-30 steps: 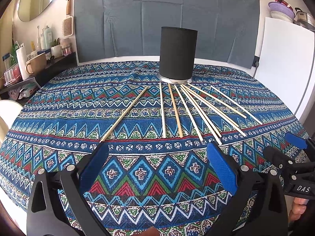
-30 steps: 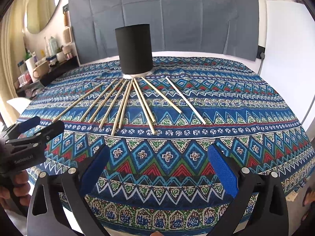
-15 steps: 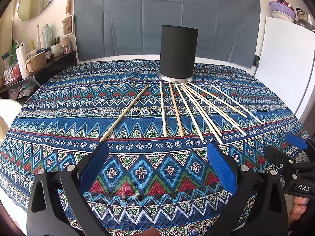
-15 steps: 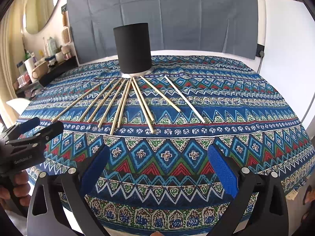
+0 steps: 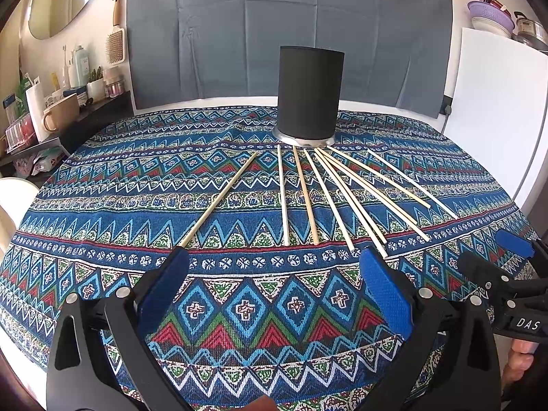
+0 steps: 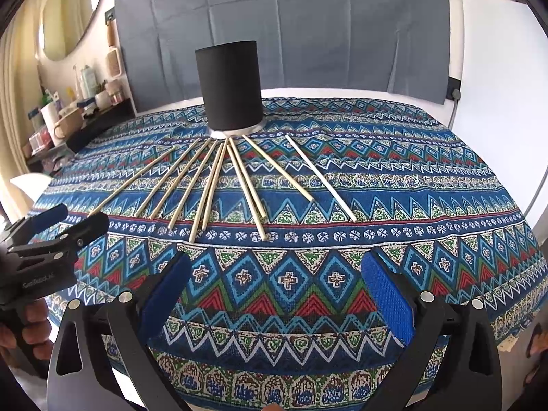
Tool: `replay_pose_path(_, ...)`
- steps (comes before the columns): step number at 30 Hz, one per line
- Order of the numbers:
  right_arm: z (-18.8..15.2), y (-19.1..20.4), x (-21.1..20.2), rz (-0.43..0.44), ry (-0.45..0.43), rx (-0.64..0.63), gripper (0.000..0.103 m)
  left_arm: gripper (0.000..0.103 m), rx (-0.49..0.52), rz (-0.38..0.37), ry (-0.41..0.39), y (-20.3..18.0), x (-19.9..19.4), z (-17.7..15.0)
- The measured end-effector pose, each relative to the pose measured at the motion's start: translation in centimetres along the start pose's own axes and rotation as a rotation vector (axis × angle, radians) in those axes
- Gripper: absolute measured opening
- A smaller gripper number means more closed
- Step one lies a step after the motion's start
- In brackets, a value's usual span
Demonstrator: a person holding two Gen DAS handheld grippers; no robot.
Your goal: Organize utensils
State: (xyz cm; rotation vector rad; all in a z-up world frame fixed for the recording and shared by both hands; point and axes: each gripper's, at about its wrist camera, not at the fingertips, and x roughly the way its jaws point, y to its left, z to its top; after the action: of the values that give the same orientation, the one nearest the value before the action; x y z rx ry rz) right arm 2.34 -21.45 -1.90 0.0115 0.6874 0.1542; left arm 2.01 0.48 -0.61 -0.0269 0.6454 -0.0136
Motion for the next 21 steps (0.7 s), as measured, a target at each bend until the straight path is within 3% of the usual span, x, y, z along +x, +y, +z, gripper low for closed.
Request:
replay_pose_path(11, 2.0, -0.3, 1.1, -0.006, 0.006, -0.01, 0.095, 0.097, 0.01, 0.01, 0.022, 0.4, 0.9, 1.4)
replay_pose_path(17, 4.3, -0.9, 2.0, 0.014, 0.04, -0.034, 0.095, 0.097, 0.004, 0.06, 0.02, 1.5, 1.1, 2.8)
replay_pose_path(21, 6.3, -0.8, 2.3, -0.072, 0.016, -0.1, 0.095, 0.097, 0.06, 0.064, 0.038, 2.2, 1.4, 3.9)
